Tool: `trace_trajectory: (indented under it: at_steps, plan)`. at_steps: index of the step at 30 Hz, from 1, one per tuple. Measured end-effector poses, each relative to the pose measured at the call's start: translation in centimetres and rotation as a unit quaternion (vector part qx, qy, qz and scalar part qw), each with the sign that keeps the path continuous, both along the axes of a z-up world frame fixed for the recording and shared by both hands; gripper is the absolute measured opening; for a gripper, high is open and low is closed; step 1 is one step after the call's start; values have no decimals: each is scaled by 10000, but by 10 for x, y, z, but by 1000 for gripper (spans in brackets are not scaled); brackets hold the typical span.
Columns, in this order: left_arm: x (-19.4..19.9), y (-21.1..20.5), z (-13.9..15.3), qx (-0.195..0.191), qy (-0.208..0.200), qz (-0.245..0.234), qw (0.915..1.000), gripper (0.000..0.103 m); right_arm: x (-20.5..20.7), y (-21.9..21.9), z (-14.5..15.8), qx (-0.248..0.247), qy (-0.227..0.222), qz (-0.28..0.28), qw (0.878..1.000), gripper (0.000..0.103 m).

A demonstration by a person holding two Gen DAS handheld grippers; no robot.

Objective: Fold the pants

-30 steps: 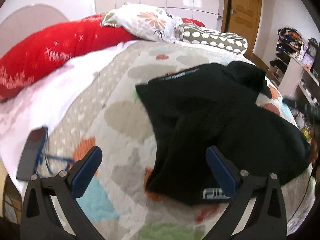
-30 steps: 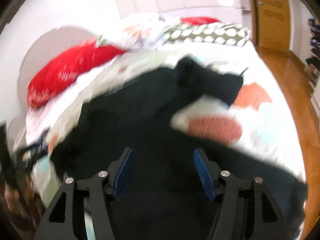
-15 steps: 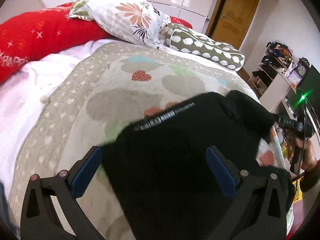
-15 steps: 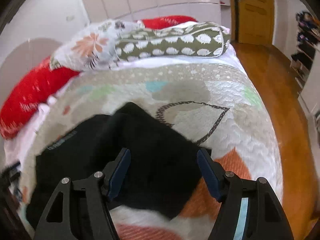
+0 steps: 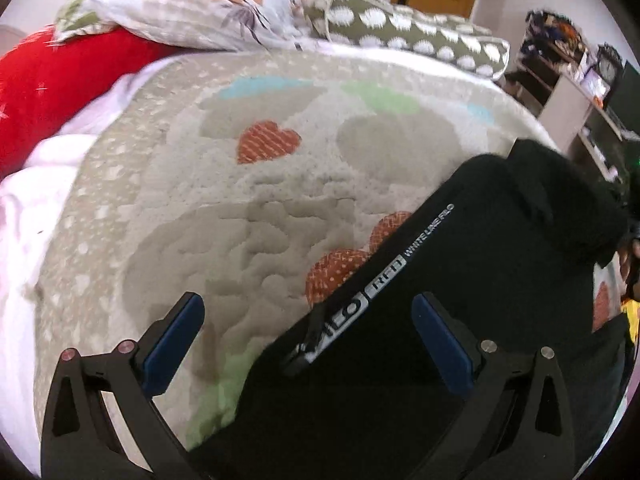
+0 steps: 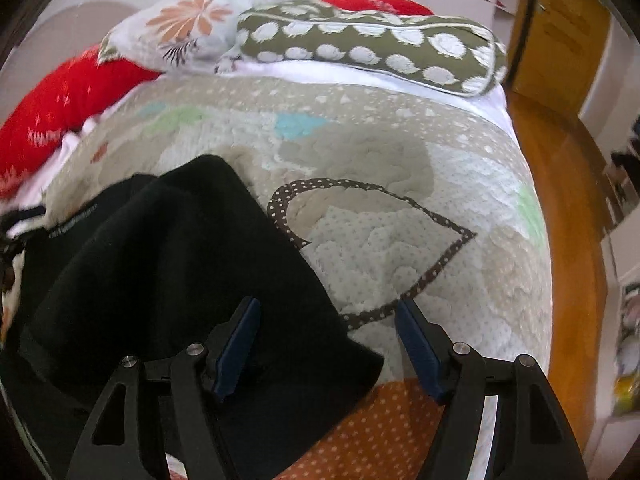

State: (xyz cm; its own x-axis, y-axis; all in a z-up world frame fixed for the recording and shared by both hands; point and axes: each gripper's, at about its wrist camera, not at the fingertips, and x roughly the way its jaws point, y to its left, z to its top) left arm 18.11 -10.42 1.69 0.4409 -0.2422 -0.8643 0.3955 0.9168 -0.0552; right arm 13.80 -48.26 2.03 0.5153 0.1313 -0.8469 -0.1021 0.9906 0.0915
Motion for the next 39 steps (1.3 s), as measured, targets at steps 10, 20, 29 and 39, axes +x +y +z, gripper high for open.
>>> trace_trajectory:
  at_steps: [10,20,29,39]
  plan:
    - [13,-25,-12,184,-63,-308,9993,95,2,8,0,-68,-219,150,9996,13]
    - [-6,-12,25,-639,-230,-337,9971,0,-52,-7,74,-805,-1484,-232,9854,8]
    - [-25,-24,36,-594,-485,-563,9955,87,-124,-16,116,-890,-1958,-207,9764,8]
    - [-26,-71,3,981,-964,-1353,9812,87,-149,-20,110,-800,-2032,-305,9754,8]
